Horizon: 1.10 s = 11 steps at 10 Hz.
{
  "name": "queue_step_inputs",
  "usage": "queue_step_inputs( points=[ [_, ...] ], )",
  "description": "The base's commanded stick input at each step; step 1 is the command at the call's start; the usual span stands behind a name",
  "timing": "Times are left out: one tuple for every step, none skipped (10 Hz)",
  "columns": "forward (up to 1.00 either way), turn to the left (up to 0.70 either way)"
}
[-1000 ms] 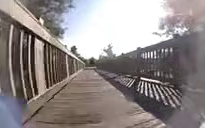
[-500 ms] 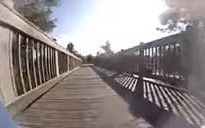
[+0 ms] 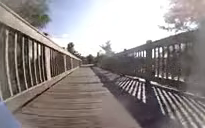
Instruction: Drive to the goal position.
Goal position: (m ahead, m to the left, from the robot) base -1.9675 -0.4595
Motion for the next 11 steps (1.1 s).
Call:
queue_step_inputs(
  points=[
    [1.0, 0.0],
    [1.0, 0.0],
    [1.0, 0.0],
    [1.0, 0.0],
    [1.0, 0.0],
    [1.0, 0.08],
    [1.0, 0.27],
    [1.0, 0.18],
    [1.0, 0.0],
    [1.0, 0.0],
    [1.0, 0.0]
  ],
)
